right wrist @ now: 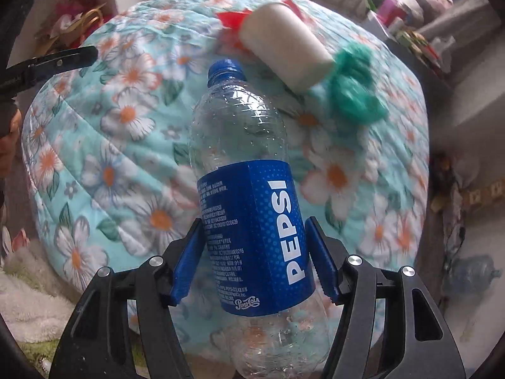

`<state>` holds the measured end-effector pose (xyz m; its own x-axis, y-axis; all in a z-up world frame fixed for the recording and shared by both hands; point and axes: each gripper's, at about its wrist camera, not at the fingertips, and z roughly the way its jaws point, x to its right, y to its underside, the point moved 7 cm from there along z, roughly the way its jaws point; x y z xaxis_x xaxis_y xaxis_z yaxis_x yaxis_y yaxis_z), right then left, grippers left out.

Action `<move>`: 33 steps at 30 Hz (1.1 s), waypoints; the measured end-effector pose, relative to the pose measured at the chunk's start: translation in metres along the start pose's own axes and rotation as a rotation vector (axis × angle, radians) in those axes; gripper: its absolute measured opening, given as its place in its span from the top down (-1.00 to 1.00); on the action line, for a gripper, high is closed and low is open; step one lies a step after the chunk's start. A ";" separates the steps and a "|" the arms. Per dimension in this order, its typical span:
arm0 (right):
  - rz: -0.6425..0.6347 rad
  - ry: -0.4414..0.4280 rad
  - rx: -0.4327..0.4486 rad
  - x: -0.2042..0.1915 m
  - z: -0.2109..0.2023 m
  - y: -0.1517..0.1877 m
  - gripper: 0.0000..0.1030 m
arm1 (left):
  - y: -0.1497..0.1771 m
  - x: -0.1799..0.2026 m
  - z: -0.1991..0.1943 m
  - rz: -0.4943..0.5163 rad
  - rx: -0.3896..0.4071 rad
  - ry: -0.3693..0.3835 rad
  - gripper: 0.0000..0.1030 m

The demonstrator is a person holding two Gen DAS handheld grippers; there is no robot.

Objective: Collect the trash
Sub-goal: 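Grasp the clear Pepsi bottle around its label with the right tool, then grasp the green plastic bag with the left tool while the right holds the bottle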

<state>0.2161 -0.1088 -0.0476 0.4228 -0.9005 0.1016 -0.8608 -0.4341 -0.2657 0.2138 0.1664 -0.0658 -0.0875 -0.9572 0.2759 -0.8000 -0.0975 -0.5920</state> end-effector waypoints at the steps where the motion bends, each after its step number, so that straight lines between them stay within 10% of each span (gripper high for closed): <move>1: 0.056 0.004 -0.011 0.011 -0.002 0.012 -0.17 | -0.002 0.005 0.001 0.009 -0.001 0.009 -0.78; 12: 0.580 -0.017 0.024 0.094 -0.001 0.077 -0.16 | -0.047 0.130 0.006 0.212 0.047 0.255 -0.78; 19: 0.660 -0.062 0.069 0.112 0.007 0.073 -0.15 | -0.105 0.220 0.042 0.344 -0.033 0.397 -0.78; 26: 0.703 -0.131 0.117 0.112 0.006 0.082 -0.15 | -0.119 0.255 0.145 0.498 -0.234 0.161 -0.72; 33: 0.725 -0.184 0.140 0.116 0.008 0.087 -0.15 | -0.105 0.249 0.204 0.564 -0.345 0.020 0.00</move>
<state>0.1925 -0.2504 -0.0668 -0.1836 -0.9352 -0.3029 -0.9022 0.2826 -0.3257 0.3971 -0.1171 -0.0889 -0.5570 -0.8304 0.0107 -0.7723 0.5132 -0.3745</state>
